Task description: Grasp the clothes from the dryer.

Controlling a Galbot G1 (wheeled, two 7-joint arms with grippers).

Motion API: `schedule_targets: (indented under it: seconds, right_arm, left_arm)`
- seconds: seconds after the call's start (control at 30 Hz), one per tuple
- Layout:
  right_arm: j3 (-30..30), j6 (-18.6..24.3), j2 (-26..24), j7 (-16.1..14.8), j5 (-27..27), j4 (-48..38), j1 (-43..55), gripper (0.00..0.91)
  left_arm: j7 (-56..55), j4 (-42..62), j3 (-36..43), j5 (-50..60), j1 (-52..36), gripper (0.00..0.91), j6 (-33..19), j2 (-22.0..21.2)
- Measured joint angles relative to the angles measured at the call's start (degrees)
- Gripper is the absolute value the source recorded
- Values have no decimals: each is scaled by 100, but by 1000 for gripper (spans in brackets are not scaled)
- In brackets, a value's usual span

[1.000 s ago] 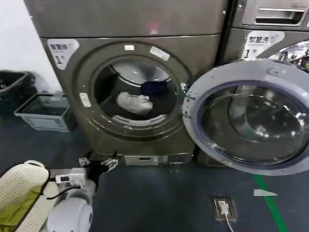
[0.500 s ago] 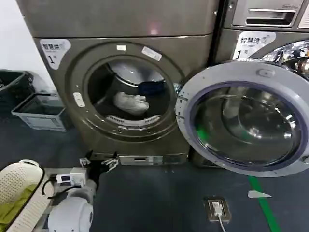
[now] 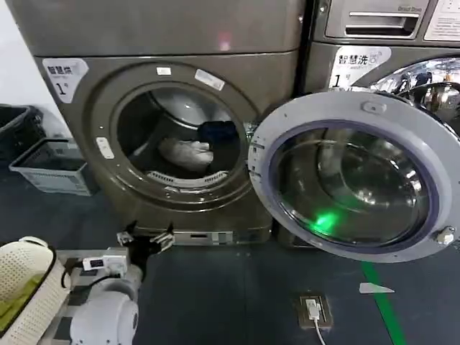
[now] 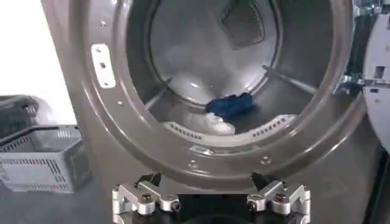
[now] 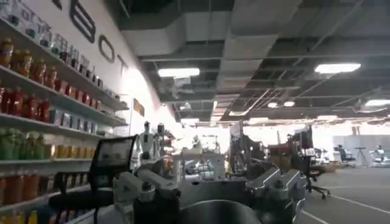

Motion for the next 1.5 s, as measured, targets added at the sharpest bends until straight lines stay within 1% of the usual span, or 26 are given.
schedule_targets:
  seconds: [0.4,1.5]
  right_arm:
    - [15,9,34,63,38,-5,-21,907]
    - [-48,18,79,61,25,-3,14,907]
  left_arm:
    - [4,23,10,-27,28,907,0,-11]
    - [2,75,-1,-40,46,907,0,-18]
